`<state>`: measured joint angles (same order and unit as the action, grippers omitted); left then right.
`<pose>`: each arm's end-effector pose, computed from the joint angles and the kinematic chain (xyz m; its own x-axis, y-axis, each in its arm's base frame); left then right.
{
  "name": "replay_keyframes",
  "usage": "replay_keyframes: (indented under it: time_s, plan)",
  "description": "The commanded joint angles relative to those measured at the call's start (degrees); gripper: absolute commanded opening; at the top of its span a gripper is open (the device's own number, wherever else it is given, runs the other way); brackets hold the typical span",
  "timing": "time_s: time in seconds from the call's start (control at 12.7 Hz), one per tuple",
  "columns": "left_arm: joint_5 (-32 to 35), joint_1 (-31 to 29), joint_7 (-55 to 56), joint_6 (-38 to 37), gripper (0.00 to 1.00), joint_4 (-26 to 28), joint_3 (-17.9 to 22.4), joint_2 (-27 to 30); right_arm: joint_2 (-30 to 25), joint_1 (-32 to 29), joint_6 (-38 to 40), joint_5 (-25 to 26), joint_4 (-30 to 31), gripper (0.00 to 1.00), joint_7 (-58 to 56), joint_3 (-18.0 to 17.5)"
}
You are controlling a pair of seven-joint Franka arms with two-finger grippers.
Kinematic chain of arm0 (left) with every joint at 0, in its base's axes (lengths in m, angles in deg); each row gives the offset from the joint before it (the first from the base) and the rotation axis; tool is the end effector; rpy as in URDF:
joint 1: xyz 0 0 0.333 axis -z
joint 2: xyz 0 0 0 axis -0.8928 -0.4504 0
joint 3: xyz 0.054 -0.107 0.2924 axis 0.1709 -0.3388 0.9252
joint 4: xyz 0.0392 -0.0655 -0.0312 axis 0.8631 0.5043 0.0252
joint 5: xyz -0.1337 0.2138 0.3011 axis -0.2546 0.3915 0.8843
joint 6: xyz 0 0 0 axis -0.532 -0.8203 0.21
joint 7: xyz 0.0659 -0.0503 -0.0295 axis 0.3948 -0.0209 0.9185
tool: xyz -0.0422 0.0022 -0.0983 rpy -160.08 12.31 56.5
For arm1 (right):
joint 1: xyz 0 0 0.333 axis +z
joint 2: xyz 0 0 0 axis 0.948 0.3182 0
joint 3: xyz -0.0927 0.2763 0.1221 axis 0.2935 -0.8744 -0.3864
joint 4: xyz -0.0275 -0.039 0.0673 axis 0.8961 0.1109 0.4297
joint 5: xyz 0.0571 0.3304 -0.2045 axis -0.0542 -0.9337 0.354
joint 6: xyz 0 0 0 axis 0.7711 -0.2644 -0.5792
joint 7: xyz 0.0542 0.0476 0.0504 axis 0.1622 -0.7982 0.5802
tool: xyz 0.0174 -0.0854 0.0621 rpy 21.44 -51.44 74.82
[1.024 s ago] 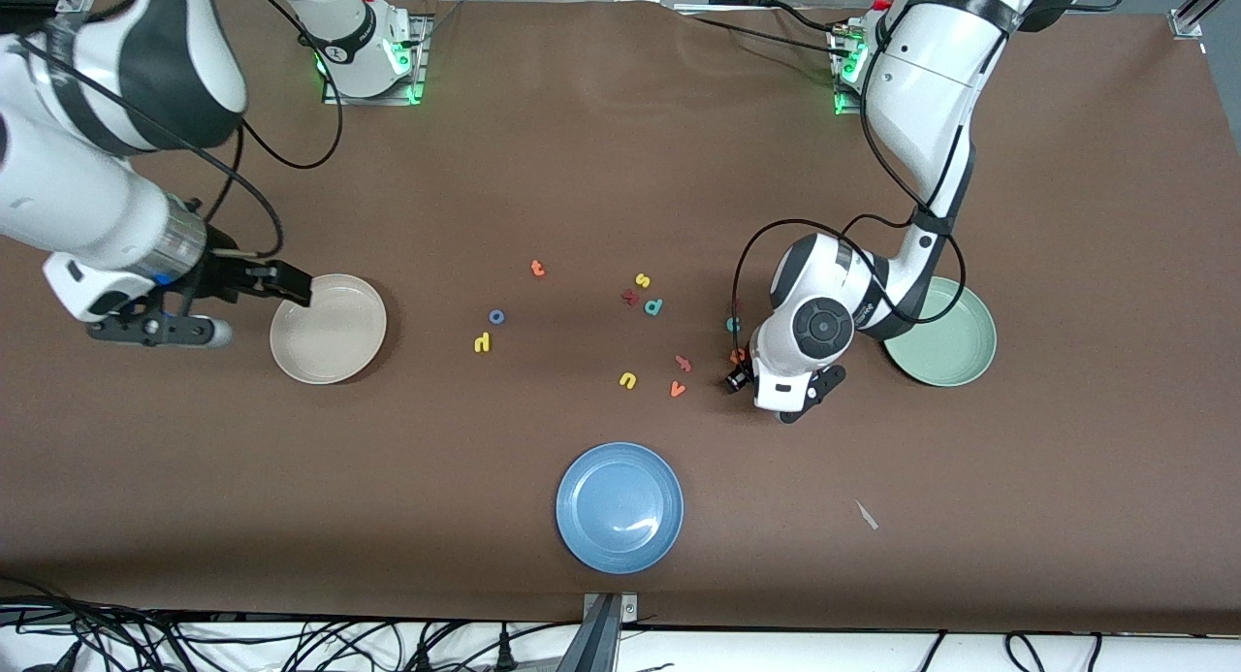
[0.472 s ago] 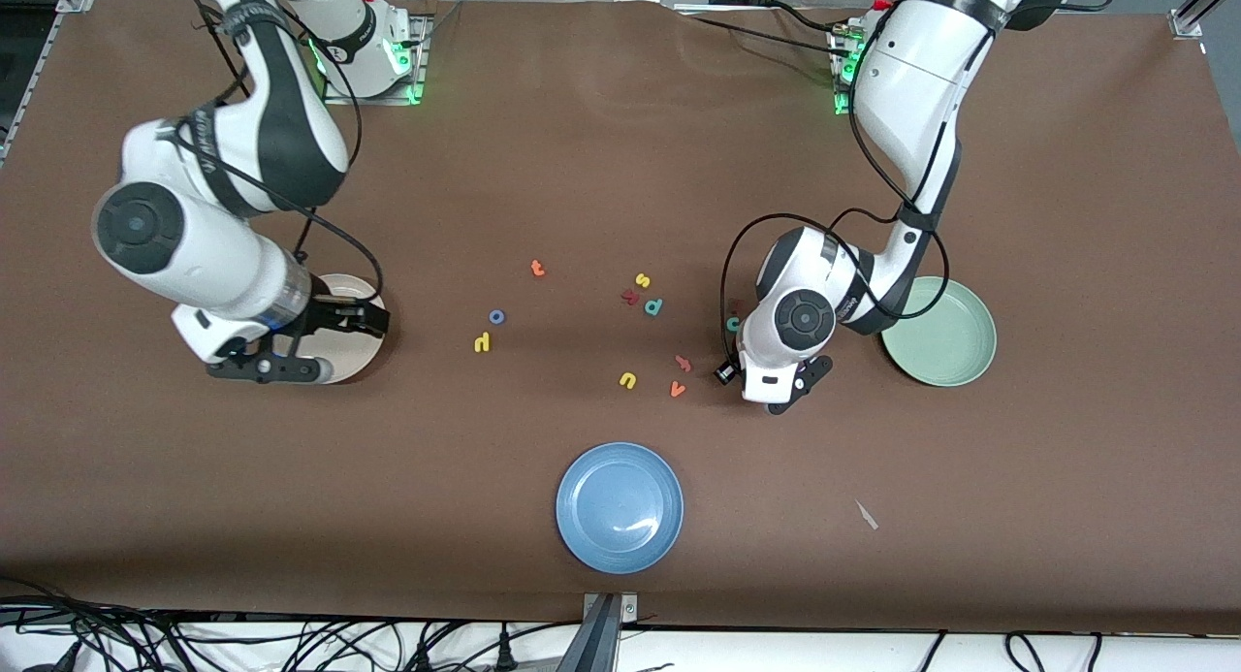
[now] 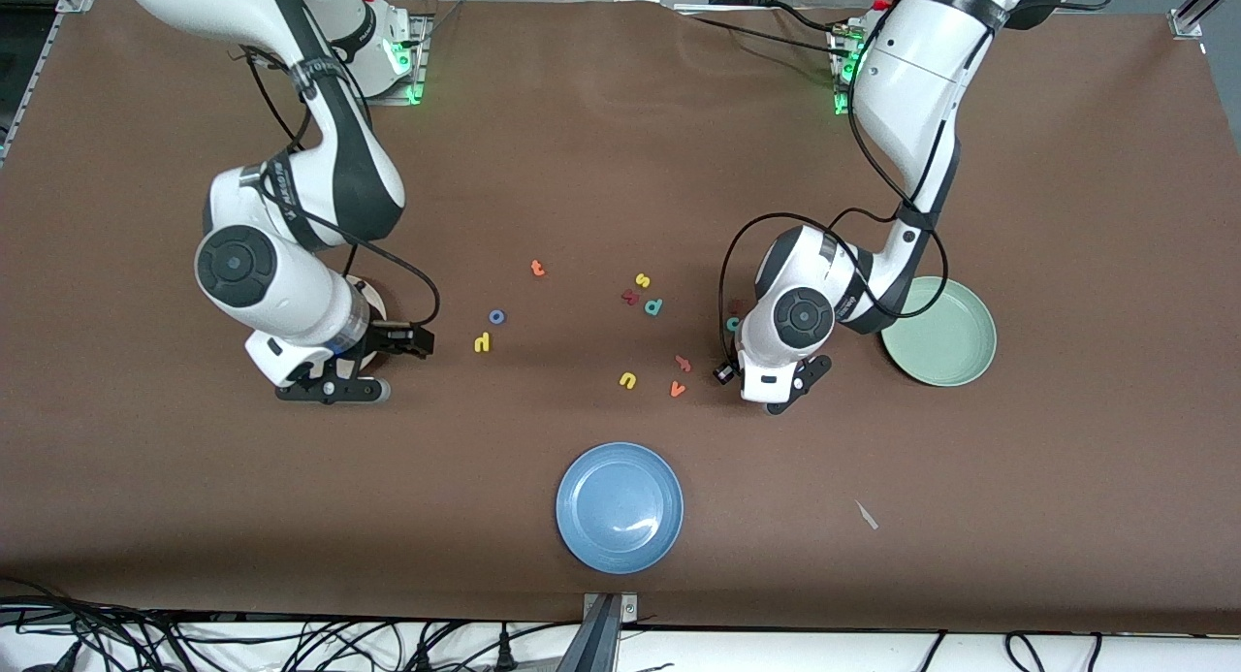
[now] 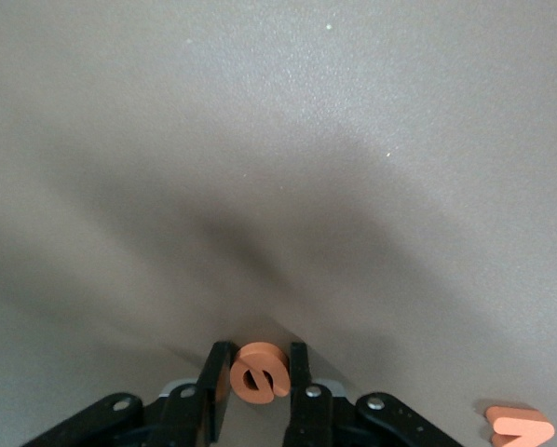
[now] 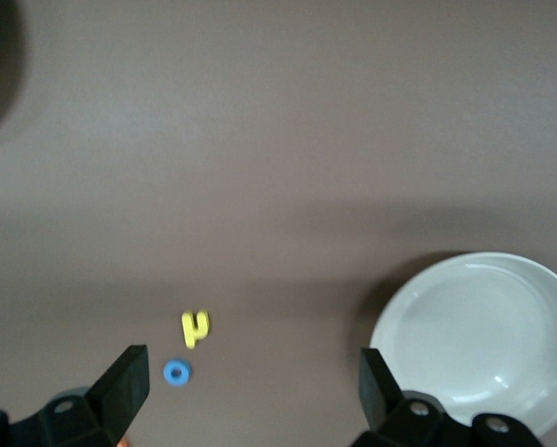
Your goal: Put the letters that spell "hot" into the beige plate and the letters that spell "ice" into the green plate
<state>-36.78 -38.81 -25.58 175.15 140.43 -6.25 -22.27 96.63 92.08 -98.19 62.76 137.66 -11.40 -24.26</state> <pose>0.6149 -0.3108 0.1737 0.7298 0.6681 -0.1449 0.6713 -0.7404 -0.0332 0.6569 0.2114 0.3488 0.9995 -0.0256 -0.0161 -0.0257 -0.9996 -0.0094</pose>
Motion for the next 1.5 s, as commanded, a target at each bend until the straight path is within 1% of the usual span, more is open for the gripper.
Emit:
replay_keyframes:
  time_s: [0.0, 0.08, 0.24, 0.39, 0.71, 0.87, 1.02, 1.1, 1.34, 1.42]
  plan:
    - [-1.57, -0.33, -0.84, -0.66, 0.0, 1.48, 0.68, 2.19, 3.5, 2.21, -4.25, 0.04, -0.74, 1.0, 4.1, 0.19]
    - [-1.22, -0.77, -1.71, -1.8, 0.0, 1.48, 0.68, 3.68, 4.47, 2.56, -5.04, 0.04, -0.83, 1.0, 5.24, 0.19]
    - [-1.22, -2.26, -6.53, -6.53, 0.0, 1.13, 0.77, 6.58, 6.67, 3.44, -9.77, -0.22, -0.74, 1.0, 7.7, 0.1]
    - [-1.22, -4.81, -11.36, -11.36, 0.0, 1.13, 0.77, 9.83, 8.08, 4.76, -11.11, -0.05, -0.74, 1.0, 8.42, 0.1]
    - [-1.13, -11.04, -26.82, -24.37, 0.0, 1.3, 0.85, 15.37, 11.5, 6.34, -15.76, -0.04, -0.56, 1.0, 8.42, 0.1]
    - [-0.6, -14.47, -34.64, -29.12, 0.0, 1.48, 1.03, 16.35, 12.82, 6.61, -16.91, 0.13, -0.21, 1.0, 8.42, 0.1]
    - [3.25, -17.64, -41.68, -32.03, 0.0, 1.92, 0.85, 16.7, 12.92, 6.7, -17.52, 0.04, 1.53, 1.0, 8.42, 0.1]
    - [3.88, -18.87, -44.84, -32.22, 0.0, 2.44, 0.94, 16.27, 12.83, 6.61, -18.05, -0.04, 2.59, 1.0, 8.42, 0.1]
    - [5.11, -24.05, -54.69, -31.52, 0.0, 3.15, 0.94, 13.64, 12.3, 6.61, -18.76, -0.13, 5.49, 1.0, 8.42, 0.1]
    - [5.2, -25.02, -55.94, -29.08, 0.01, 3.15, 0.94, 12.23, 12.3, 6.7, -19.81, -0.13, 6.81, 1.0, 8.51, 0.1]
